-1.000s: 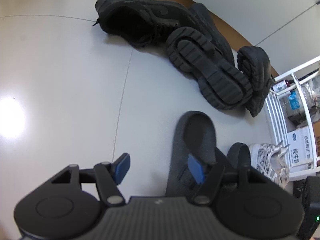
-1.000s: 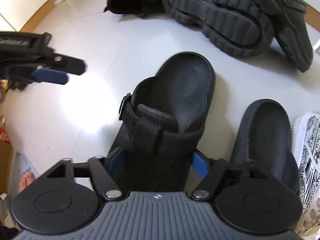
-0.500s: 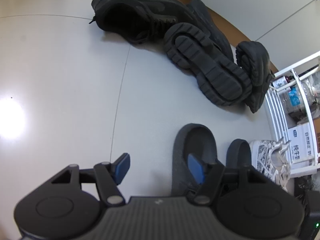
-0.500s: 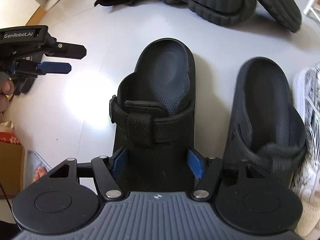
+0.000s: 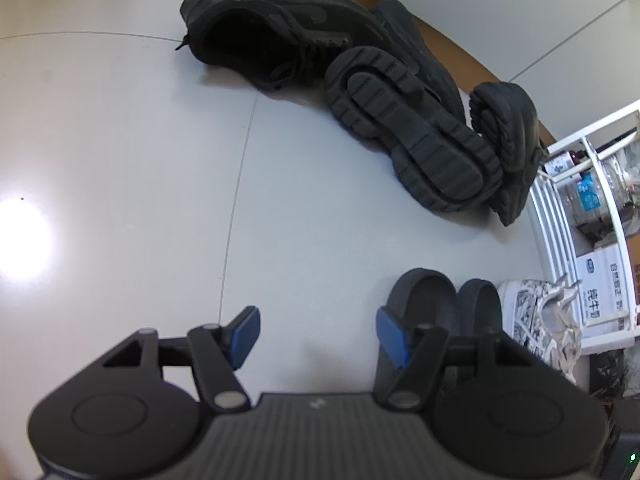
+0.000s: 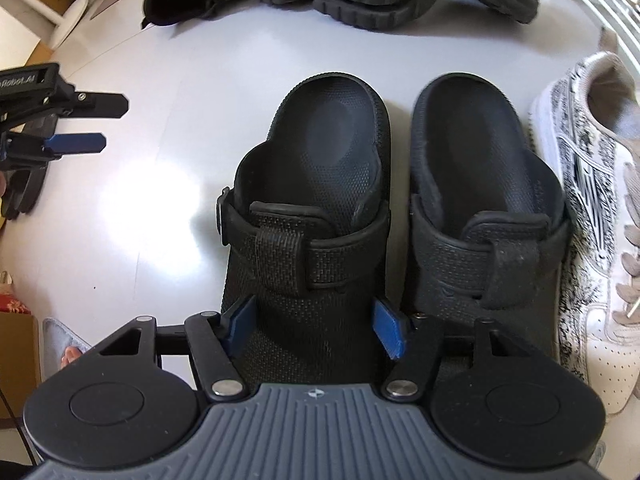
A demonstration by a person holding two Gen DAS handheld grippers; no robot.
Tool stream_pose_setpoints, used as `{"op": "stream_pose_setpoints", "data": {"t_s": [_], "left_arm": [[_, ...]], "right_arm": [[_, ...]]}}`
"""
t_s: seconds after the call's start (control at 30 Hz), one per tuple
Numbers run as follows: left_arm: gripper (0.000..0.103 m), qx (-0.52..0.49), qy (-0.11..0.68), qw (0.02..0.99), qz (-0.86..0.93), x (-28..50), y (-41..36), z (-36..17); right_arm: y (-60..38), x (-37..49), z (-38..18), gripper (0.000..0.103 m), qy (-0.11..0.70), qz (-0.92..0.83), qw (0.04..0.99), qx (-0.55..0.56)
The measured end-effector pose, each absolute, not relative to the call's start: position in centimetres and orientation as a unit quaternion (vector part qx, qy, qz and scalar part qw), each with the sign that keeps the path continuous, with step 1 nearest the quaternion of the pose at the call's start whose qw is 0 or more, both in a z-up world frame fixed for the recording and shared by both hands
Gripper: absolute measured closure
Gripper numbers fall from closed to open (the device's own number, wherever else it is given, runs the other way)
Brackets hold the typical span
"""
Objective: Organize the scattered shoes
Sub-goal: 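Open the right gripper and lift it away from the paired clogs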
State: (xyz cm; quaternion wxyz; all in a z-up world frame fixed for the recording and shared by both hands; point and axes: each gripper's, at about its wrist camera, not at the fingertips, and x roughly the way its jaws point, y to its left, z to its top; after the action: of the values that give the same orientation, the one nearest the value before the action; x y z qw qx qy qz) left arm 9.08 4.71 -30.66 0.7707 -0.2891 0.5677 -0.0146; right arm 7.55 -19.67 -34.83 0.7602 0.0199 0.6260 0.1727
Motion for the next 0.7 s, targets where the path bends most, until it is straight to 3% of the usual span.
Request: {"op": "stream_pose_setpoints", "data": {"t_s": [0.37, 0.7], "left_arm": [[0.036, -0.286, 0.569, 0.771, -0.02, 9.3, 4.1, -30.7], [0.036, -0.21, 0.568, 0.795, -0.029, 10.4, 2.6, -28.9]], "right_arm": [[-19.7, 7.6, -34.8, 0.036, 0.62, 0.19, 0.761, 0.005], [-20.4, 8.3, -33.2, 0.03, 0.627, 0.189, 0.756, -0.004]]}}
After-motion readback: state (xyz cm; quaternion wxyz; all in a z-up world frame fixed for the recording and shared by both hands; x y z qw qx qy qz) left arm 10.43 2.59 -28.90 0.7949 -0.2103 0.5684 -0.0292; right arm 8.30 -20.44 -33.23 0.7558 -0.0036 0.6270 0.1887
